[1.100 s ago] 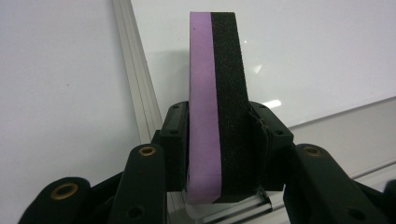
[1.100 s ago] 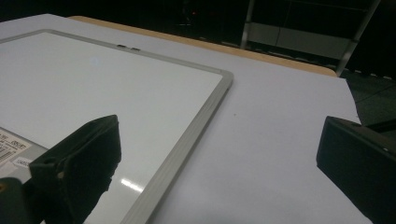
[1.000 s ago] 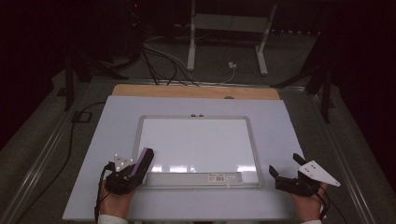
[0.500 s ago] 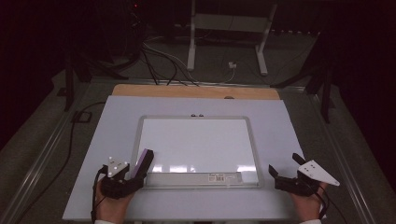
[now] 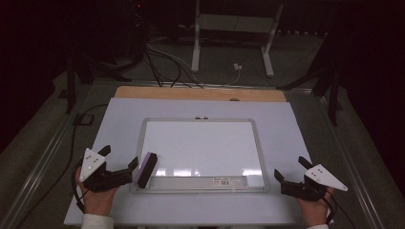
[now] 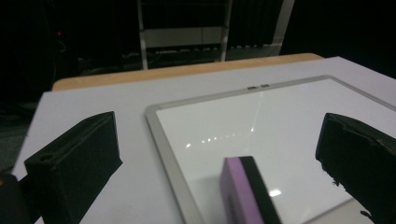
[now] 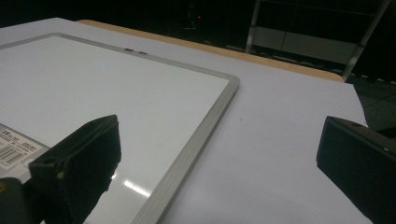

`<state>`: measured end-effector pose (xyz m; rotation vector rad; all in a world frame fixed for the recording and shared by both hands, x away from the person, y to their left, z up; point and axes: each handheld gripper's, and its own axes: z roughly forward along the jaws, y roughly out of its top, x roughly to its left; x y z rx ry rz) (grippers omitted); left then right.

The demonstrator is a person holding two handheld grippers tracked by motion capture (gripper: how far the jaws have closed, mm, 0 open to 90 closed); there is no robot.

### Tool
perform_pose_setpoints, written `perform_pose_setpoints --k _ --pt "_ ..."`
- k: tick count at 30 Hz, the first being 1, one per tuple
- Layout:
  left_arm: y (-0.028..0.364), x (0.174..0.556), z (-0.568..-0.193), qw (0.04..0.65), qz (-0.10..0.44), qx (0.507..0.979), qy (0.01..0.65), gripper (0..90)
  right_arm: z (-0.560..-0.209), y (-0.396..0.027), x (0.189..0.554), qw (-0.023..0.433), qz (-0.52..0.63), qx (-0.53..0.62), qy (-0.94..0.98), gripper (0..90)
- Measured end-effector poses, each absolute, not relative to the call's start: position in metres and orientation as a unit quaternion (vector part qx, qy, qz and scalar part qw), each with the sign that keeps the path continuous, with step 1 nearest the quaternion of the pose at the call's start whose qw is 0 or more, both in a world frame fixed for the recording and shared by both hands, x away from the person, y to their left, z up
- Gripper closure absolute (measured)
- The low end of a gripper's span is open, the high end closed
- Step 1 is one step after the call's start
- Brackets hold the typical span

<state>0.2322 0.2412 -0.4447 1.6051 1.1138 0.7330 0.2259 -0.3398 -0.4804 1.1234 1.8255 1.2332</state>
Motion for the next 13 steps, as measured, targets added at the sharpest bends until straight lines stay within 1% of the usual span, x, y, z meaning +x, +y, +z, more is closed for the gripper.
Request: perform_pose_setpoints --k 4,13 --pt "0.25 0.232 -0.45 0.513 0.299 0.66 0.459 0.7 -0.479 -0.339 0.225 0.327 0.476 0.425 0.697 0.5" --pt "0.256 0.229 -0.453 0.508 0.311 0.66 0.457 0.7 -0.478 -0.34 0.223 0.328 0.481 0.422 0.695 0.5"
